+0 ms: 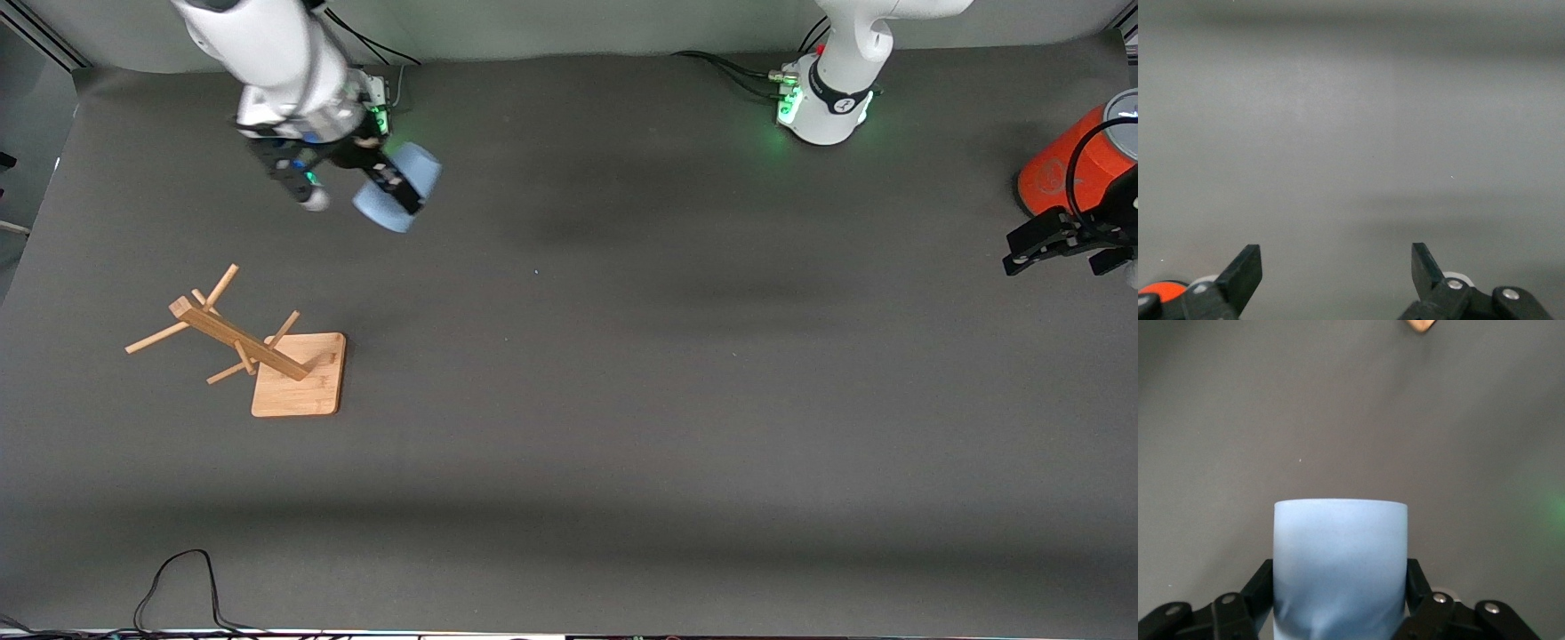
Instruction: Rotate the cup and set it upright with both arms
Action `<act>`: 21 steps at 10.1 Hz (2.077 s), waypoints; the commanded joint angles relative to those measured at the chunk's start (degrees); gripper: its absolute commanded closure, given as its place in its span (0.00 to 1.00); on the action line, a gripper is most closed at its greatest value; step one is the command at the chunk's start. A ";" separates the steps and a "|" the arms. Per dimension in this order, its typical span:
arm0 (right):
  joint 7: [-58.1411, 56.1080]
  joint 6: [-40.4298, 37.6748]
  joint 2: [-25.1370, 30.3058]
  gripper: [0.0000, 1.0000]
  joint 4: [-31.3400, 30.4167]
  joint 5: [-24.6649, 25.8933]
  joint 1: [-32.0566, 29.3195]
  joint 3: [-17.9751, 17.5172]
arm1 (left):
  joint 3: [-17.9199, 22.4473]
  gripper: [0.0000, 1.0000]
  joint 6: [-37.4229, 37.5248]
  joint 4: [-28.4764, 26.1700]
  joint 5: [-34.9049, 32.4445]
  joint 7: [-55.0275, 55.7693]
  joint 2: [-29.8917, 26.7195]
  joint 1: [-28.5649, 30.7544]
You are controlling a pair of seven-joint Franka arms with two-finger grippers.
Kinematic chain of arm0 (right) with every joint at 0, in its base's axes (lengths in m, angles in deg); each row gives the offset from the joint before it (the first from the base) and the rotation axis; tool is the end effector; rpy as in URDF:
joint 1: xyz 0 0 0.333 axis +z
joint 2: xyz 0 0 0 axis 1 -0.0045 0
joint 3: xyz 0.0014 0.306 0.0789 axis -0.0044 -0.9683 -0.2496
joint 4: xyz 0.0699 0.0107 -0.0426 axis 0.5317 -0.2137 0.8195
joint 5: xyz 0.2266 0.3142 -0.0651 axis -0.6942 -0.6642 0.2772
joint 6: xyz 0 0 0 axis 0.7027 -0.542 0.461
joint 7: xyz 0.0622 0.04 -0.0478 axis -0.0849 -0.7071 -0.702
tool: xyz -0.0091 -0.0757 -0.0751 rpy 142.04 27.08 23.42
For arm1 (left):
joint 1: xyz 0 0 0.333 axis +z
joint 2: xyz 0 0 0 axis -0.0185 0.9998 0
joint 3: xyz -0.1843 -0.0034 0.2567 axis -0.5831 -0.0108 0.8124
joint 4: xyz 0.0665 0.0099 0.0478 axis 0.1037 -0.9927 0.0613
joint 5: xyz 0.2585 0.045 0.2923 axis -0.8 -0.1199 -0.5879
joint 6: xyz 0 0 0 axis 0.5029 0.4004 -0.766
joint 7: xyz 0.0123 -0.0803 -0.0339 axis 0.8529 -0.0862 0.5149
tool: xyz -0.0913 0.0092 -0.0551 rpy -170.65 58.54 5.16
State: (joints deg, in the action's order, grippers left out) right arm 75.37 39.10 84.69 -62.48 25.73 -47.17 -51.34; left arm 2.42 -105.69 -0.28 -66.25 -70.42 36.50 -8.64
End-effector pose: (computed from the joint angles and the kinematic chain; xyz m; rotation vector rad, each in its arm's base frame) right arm 0.4129 0.3044 0.5124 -2.7827 1.3114 0.0971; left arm 0.5638 0.0067 0.6231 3.1323 -0.0144 0.0616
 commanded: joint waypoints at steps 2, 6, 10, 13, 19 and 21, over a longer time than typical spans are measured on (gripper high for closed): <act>20.89 10.10 -14.19 0.50 3.49 3.59 9.51 0.73 | -0.01 0.00 0.76 0.07 0.31 -0.79 -0.12 0.37; 41.14 11.00 -36.08 0.50 20.61 5.01 17.09 1.08 | -0.01 0.00 0.67 -0.02 0.31 -0.70 0.06 0.46; 51.52 15.40 -46.04 0.50 25.90 6.33 18.51 1.34 | 0.08 0.00 1.19 -0.10 0.22 -0.87 0.41 0.46; 56.72 15.31 -51.93 0.50 30.04 6.15 19.39 1.26 | 0.08 0.00 2.51 -0.10 -0.04 -0.79 0.50 0.37; 56.91 15.40 -56.78 0.26 32.60 6.24 20.09 1.35 | 0.25 0.00 3.12 -0.02 0.31 0.26 1.37 0.55; 56.82 15.31 -56.70 0.06 32.69 6.24 20.09 1.87 | 0.25 0.00 3.83 -0.02 -0.21 0.36 1.46 0.46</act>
State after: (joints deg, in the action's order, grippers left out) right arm 130.56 54.56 29.85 -31.79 31.10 -27.66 -50.57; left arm 2.68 -102.90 -0.76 -66.26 -70.36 37.84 -8.24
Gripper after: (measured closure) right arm 0.137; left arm 0.000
